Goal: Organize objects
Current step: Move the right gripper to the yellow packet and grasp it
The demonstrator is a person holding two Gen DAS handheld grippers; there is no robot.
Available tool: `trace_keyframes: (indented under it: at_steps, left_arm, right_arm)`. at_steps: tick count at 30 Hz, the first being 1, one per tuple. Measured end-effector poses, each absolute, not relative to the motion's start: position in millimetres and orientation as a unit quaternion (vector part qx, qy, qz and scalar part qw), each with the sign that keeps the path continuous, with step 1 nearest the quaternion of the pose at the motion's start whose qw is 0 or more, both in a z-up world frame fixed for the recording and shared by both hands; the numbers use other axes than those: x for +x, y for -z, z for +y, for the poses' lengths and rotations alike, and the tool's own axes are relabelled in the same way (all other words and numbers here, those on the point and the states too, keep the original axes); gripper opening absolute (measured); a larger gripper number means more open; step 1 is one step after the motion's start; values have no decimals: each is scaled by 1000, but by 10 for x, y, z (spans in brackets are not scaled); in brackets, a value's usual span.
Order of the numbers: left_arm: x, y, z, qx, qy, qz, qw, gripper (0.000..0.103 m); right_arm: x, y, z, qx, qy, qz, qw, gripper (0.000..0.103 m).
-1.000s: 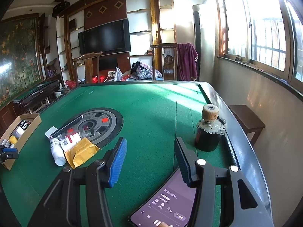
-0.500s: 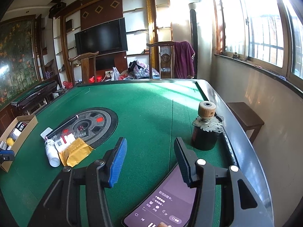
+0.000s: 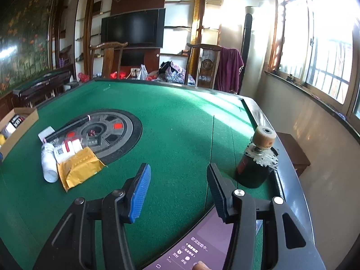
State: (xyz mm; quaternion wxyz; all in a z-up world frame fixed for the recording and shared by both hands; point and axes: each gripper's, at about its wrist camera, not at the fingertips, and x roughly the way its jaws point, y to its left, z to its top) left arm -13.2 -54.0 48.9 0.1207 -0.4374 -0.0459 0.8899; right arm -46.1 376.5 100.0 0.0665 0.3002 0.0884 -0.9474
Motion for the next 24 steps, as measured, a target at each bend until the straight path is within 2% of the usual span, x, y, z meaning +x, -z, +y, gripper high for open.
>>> trace_keyframes:
  at_steps: [5,9,15,21,24]
  left_arm:
    - [-132,-481,-530,-438,-890,-46,120,35]
    - [-143,-482,-513,-439,-889,-44,120,35]
    - [-141,-493,-480,-441,-888,-43,123,35]
    - [-126,-462,-442,-448,-883,-42,129,35]
    - [-104,-462,-436,-449,-883,-42,132,35]
  right_arm:
    - [-446,-1075,3925,272,959,73,15,53]
    - [-241,-1333,4034,226,973,14,32,53]
    - [-127,-1330,3827,249,960,-49,119,53]
    - [-142,-1185,3252,295,939,-32,171,63]
    - [-307,-1072,3112,340,921,-77,171,67]
